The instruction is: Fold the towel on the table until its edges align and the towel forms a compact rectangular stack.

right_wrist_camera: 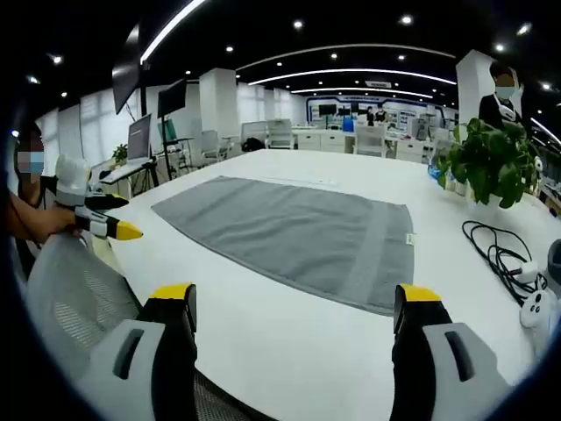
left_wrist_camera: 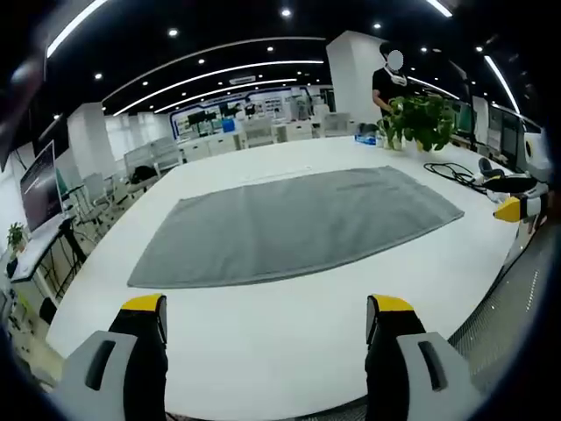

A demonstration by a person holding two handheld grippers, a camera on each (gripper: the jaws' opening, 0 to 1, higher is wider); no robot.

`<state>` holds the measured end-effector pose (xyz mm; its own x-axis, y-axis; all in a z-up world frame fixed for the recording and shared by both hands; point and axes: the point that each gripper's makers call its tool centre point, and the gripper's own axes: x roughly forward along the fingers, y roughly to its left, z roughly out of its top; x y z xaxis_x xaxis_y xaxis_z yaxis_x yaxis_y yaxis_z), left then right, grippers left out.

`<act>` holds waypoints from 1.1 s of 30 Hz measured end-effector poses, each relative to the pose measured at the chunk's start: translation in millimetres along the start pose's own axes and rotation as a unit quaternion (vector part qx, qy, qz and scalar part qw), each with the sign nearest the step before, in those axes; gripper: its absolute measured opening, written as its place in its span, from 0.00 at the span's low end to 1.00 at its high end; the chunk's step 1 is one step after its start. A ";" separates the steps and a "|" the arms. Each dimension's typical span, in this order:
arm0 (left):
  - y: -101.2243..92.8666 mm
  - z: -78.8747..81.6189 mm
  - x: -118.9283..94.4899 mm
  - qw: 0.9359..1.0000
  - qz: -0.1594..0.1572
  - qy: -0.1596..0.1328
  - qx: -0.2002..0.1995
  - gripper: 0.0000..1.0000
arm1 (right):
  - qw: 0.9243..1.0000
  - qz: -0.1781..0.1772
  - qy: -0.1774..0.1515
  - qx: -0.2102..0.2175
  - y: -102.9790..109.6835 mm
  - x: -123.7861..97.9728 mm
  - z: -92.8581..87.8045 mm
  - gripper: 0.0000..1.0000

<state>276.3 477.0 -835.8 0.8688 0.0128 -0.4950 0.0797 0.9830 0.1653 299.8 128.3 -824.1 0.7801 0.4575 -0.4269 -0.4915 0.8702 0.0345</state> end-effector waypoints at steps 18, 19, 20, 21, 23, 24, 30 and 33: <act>-2.9 1.3 -3.3 1.000 0.003 0.001 -0.002 0.97 | 1.000 0.003 0.007 -0.002 0.2 0.5 -2.7 0.93; -2.7 1.1 -3.0 1.000 0.003 0.002 -0.002 0.97 | 1.000 0.004 0.008 -0.002 0.5 0.6 -2.9 0.93; -3.2 1.2 -3.2 1.000 0.003 0.002 -0.001 0.97 | 1.000 0.005 0.008 -0.002 0.7 0.6 -3.1 0.92; -3.6 1.3 -3.5 1.000 0.003 0.002 -0.001 0.96 | 1.000 0.005 0.009 -0.003 0.6 0.8 -3.6 0.92; -4.4 1.6 -4.0 1.000 0.003 0.003 -0.001 0.96 | 1.000 0.005 0.010 -0.003 0.8 1.0 -3.7 0.92; -5.3 1.9 -4.7 1.000 0.003 0.003 0.000 0.96 | 1.000 0.005 0.009 -0.003 0.9 1.0 -3.1 0.92; -7.7 2.4 -5.8 1.000 0.001 0.005 0.003 0.96 | 1.000 0.004 0.008 -0.002 0.2 0.8 -2.8 0.92; -7.8 2.0 -5.7 1.000 0.001 0.006 0.003 0.96 | 1.000 0.004 0.009 -0.003 0.3 0.4 -2.9 0.92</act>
<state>271.7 469.0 -832.5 0.8634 0.0162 -0.5042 0.0814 0.9819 0.1710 298.9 128.3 -826.9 0.7690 0.4604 -0.4434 -0.4995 0.8657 0.0326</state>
